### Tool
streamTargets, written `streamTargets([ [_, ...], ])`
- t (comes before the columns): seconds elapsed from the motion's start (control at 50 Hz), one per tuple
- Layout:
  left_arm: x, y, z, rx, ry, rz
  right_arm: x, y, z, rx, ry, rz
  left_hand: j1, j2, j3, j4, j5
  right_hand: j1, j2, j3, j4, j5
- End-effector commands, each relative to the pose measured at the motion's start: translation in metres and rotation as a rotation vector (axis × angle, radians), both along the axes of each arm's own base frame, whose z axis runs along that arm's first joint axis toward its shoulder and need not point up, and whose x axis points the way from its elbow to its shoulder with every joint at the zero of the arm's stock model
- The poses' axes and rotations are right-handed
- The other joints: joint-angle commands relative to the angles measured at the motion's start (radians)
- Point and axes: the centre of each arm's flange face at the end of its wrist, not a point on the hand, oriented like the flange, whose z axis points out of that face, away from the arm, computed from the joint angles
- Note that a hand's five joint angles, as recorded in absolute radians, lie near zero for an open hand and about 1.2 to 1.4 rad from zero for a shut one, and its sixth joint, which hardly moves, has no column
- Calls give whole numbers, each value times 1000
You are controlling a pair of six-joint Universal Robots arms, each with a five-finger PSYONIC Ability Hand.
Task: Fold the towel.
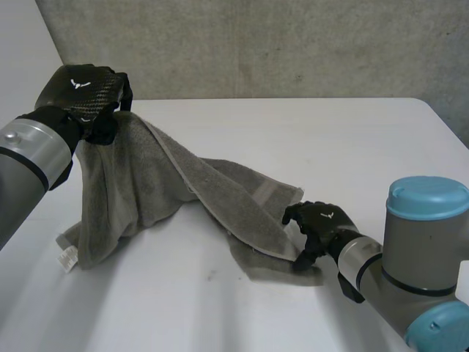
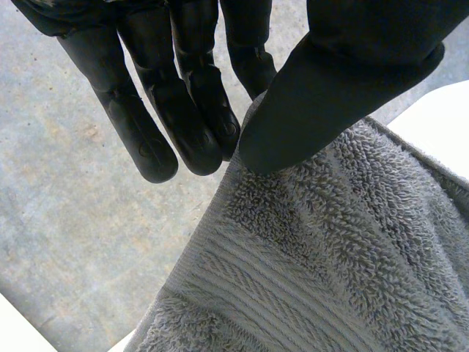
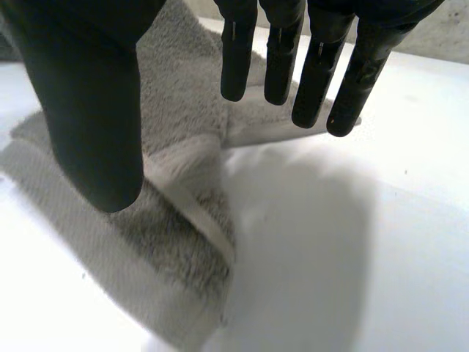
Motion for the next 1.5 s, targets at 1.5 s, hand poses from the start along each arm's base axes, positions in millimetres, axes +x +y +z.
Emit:
streamTargets([
  [1.5,-13,-94,-15,-188,-158,56,15,-130,197,-943,484,-99,214,180,181,179,190,1005,953,957,963,961],
])
